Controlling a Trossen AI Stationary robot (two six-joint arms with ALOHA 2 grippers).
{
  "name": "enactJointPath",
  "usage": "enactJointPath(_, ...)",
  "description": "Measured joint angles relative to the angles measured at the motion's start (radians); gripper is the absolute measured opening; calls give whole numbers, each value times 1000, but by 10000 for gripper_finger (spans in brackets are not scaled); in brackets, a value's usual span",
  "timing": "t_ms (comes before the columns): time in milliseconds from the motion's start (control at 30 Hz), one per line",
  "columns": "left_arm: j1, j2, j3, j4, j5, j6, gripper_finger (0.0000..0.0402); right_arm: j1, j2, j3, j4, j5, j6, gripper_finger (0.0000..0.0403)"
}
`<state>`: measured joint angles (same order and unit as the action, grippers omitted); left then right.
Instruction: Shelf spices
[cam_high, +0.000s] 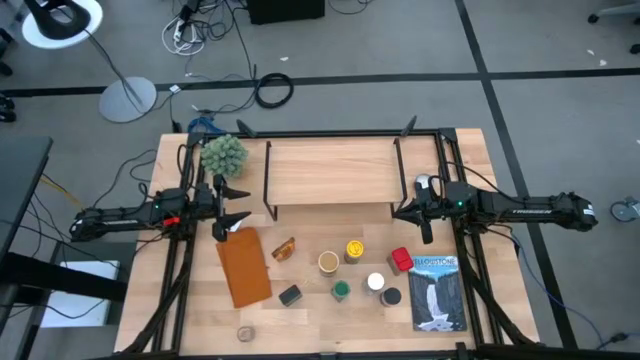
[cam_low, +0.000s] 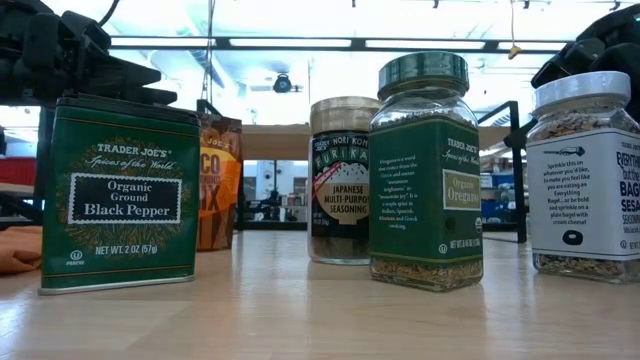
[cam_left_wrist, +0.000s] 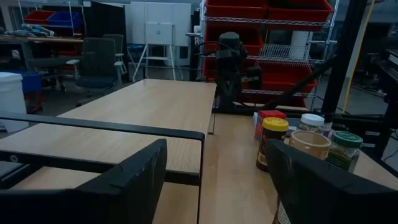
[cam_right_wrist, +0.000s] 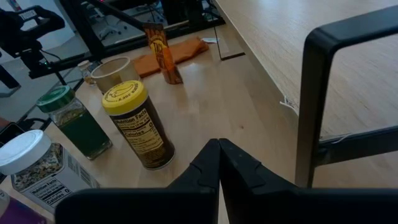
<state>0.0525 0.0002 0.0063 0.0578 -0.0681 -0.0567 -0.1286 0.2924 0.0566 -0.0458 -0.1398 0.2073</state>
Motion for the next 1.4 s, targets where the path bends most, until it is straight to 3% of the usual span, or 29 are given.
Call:
enactJointPath(1100, 0, 0, 0, 3, 0, 0, 277, 0, 0, 0, 0, 0, 0, 10)
enactJointPath(1200, 0, 0, 0, 14, -37, 0, 277, 0, 0, 0, 0, 0, 0, 10)
enactJointPath(1400, 0, 0, 0, 56, -89, -158, 277, 0, 0, 0, 0, 0, 0, 10)
